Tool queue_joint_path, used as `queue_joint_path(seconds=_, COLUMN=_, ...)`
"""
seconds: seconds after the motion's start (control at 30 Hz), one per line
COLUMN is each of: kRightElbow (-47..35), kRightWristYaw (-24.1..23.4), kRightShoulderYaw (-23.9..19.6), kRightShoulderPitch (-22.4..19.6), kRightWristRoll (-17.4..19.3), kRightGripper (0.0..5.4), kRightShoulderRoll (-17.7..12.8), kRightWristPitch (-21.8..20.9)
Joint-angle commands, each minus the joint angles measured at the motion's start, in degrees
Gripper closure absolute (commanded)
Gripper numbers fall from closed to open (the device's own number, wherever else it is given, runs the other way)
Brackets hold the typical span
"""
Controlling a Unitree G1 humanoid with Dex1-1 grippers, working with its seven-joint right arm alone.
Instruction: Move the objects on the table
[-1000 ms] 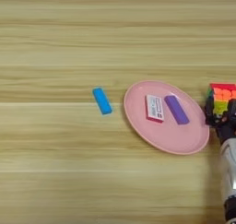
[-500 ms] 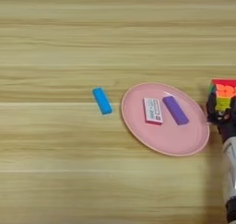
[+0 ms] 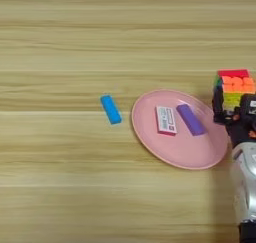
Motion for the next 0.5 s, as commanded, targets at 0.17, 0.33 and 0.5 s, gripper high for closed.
queue_joint_path(seconds=0.17, kRightElbow=-14.81, kRightWristYaw=1.09, kRightShoulderYaw=7.05, kRightShoulderPitch=1.71, kRightWristRoll=-0.91, kRightGripper=2.04, kRightShoulderRoll=2.99, kRightWristPitch=3.47)
queue_joint_path(seconds=0.33, kRightElbow=-20.22, kRightWristYaw=1.9, kRightShoulderYaw=12.96, kRightShoulderPitch=3.39, kRightWristRoll=-2.01, kRightGripper=2.04, kRightShoulderRoll=5.89, kRightWristPitch=5.58)
queue_joint_path(seconds=0.5, kRightElbow=-22.99, kRightWristYaw=2.76, kRightShoulderYaw=18.87, kRightShoulderPitch=5.14, kRightWristRoll=-3.7, kRightGripper=2.04, kRightShoulderRoll=8.14, kRightWristPitch=6.84)
